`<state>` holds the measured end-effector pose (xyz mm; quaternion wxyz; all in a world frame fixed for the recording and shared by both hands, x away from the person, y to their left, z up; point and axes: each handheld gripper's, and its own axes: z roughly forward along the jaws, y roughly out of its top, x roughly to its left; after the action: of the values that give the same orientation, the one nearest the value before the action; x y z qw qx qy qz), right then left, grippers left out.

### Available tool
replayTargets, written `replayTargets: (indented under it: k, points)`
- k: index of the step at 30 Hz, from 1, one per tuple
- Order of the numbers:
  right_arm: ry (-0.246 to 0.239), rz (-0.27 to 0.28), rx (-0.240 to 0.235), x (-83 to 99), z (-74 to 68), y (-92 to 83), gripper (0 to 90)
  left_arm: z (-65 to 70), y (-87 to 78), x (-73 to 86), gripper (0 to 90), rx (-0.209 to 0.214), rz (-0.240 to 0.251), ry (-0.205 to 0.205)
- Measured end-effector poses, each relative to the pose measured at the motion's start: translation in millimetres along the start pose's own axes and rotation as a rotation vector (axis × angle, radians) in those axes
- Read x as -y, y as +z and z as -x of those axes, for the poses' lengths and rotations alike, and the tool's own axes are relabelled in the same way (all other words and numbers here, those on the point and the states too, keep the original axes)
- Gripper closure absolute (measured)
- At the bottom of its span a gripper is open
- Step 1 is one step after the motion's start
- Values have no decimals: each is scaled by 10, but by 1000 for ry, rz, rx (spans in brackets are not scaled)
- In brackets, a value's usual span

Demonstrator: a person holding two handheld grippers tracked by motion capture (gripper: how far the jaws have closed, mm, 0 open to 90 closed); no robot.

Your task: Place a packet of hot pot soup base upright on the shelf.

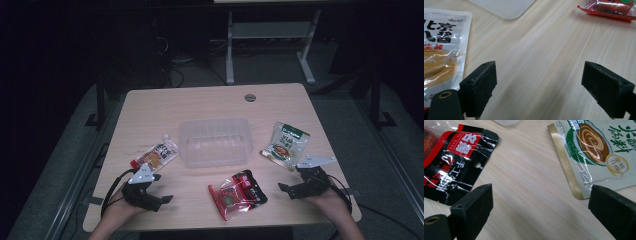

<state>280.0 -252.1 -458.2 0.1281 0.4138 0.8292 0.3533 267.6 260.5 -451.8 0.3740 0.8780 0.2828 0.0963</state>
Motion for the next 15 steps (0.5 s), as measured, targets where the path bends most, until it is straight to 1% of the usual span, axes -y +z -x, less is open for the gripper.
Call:
replayTargets:
  k: [1, 2, 3, 6, 7, 8, 9, 12, 13, 14, 15]
  points:
    - [-7, 3, -2, 0, 2, 2, 53, 6, 5, -3, 123, 1, 8, -9]
    - [-7, 3, -2, 0, 2, 2, 53, 6, 5, -3, 124, 1, 8, -9]
    - [-5, 1, -5, 4, 1, 0, 57, -7, 3, -10, 124, 0, 1, 4]
    - [-10, 3, -10, 10, -1, -5, 65, -8, 6, -14, 126, 0, 0, 5]
    - [-11, 0, -12, 17, -13, -16, 82, -3, 10, -15, 126, 1, -1, -4]
    - [-11, 0, -12, 17, -13, -16, 82, -3, 10, -15, 126, 1, -1, -4]
    - [-19, 4, -16, 20, -21, -30, 125, -3, 12, -17, 127, 1, -2, -4]
    - [-23, 4, -19, 14, -26, -37, 135, -8, 11, -22, 128, 3, 2, 4]
    - [-22, 2, -23, 10, -28, -38, 146, -1, 10, -21, 128, 5, 2, -5]
    - [-12, -5, -28, 6, -42, -43, 165, -1, 8, -20, 128, 5, 0, -2]
    - [-28, -6, -38, -1, -48, -42, 209, -1, 5, -18, 128, 6, 1, 1]
